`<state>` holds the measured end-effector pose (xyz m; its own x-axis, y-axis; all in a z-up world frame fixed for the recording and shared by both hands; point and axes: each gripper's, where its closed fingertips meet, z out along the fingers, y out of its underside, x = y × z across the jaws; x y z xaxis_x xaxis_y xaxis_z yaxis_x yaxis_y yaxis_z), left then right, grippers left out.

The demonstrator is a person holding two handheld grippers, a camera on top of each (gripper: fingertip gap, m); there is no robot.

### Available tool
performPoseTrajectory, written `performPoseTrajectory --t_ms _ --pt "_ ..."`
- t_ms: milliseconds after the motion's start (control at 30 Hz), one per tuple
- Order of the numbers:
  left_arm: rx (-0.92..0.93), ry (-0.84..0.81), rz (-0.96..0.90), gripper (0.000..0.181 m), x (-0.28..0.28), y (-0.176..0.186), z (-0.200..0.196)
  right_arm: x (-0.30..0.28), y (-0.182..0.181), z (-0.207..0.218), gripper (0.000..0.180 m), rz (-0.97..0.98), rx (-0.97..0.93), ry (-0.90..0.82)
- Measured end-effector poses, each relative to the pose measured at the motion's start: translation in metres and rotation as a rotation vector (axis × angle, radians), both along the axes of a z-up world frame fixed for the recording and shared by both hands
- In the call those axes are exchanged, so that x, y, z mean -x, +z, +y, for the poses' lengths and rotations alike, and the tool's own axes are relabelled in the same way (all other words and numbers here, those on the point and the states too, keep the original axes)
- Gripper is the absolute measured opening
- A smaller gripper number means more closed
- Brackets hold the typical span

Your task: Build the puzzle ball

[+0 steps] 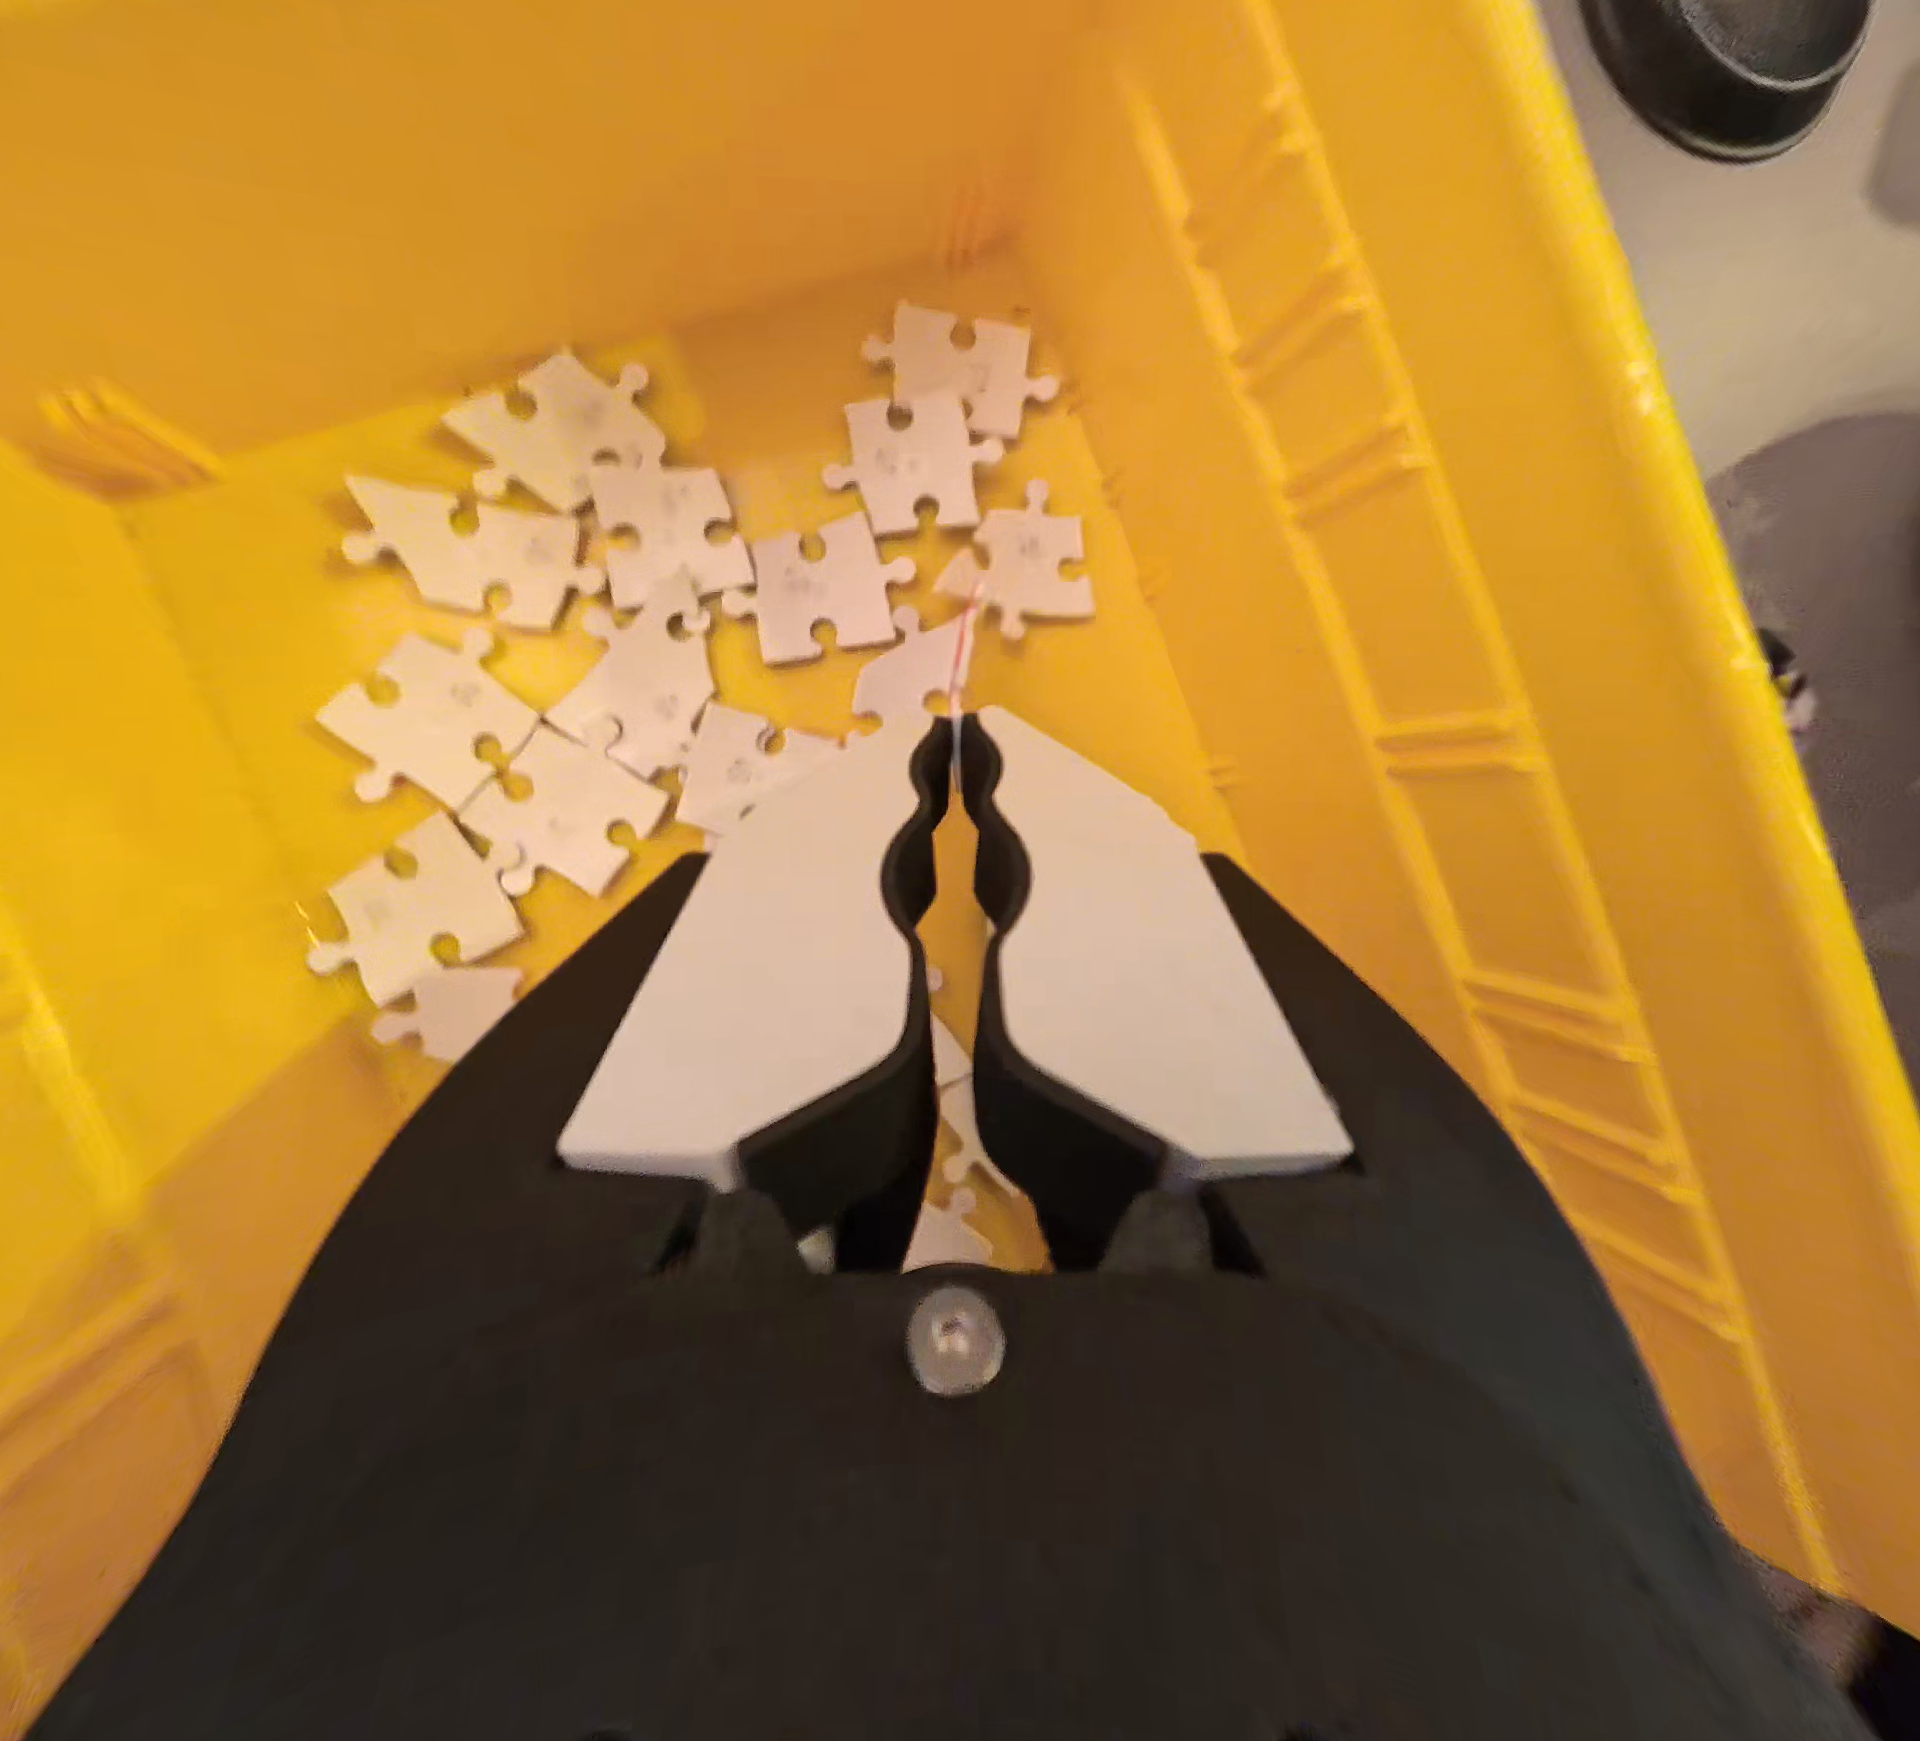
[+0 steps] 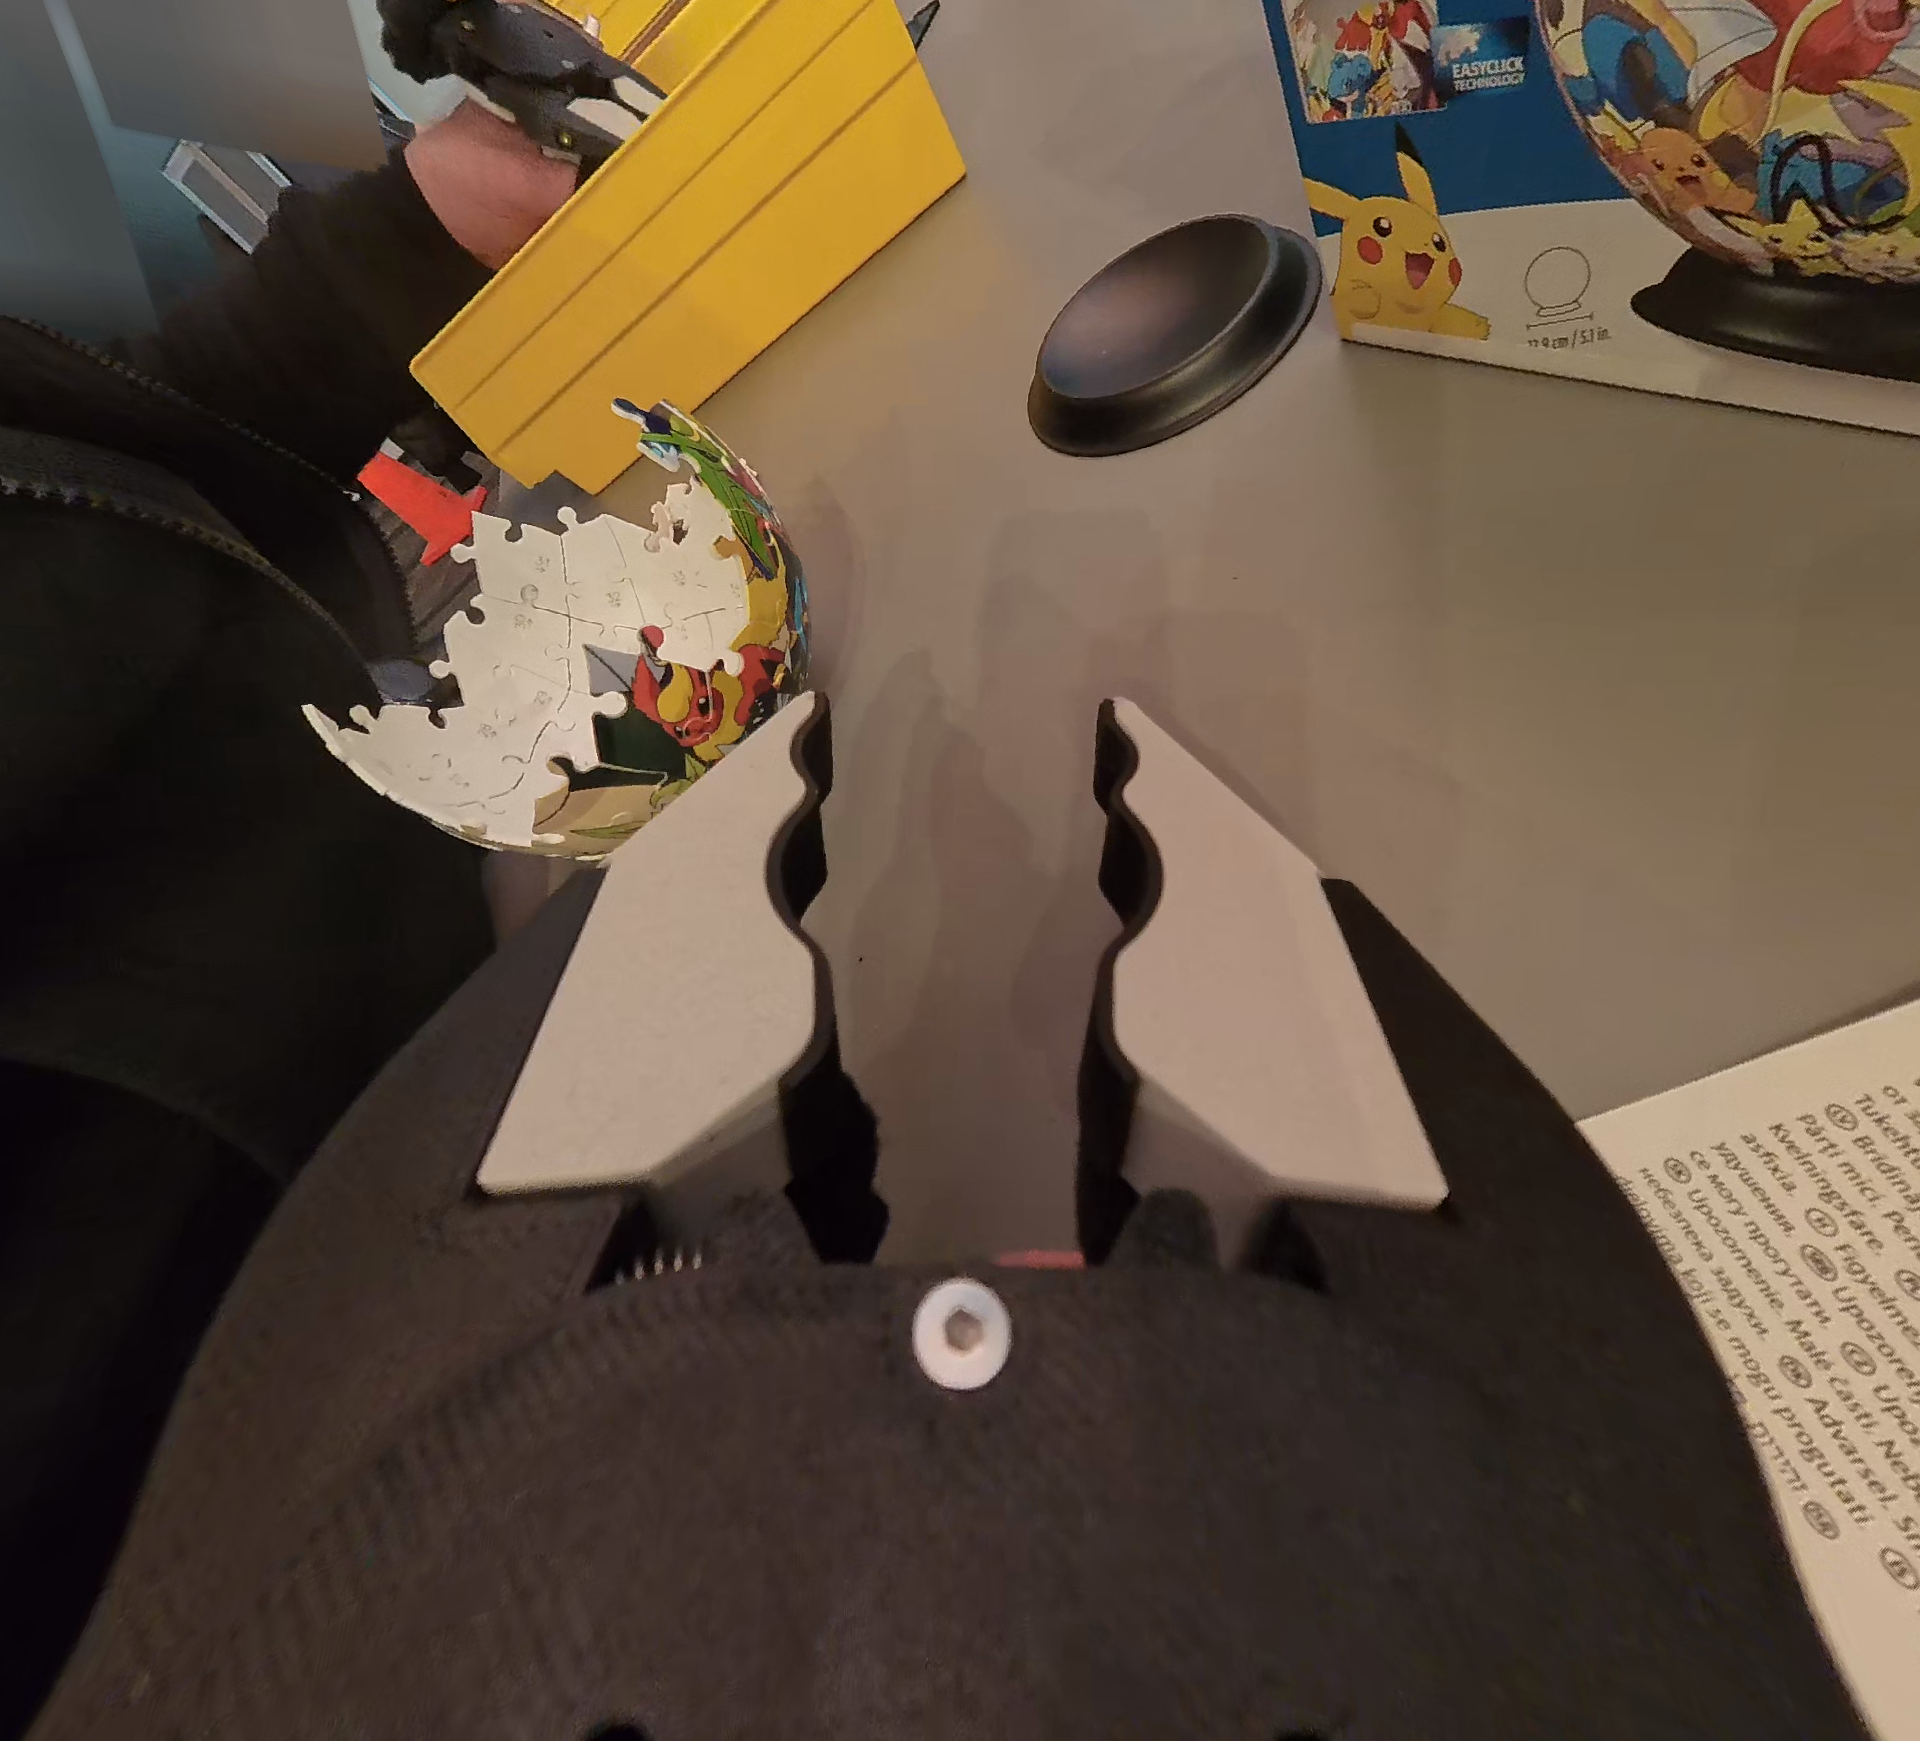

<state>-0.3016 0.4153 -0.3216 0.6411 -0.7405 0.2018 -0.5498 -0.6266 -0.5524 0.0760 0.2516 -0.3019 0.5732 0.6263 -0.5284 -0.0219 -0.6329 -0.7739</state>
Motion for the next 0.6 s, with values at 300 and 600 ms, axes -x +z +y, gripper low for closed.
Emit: performPoseTrajectory --t_ms 300,600 --pt "0.192 0.114 -0.050 0.002 0.015 -0.012 0.002 0.000 0.001 0.000 0.050 0.004 -0.001 0.003" --pt "0.213 0.032 -0.043 0.002 0.019 0.005 -0.021 0.000 0.001 -0.001 0.050 0.009 -0.003 0.007"
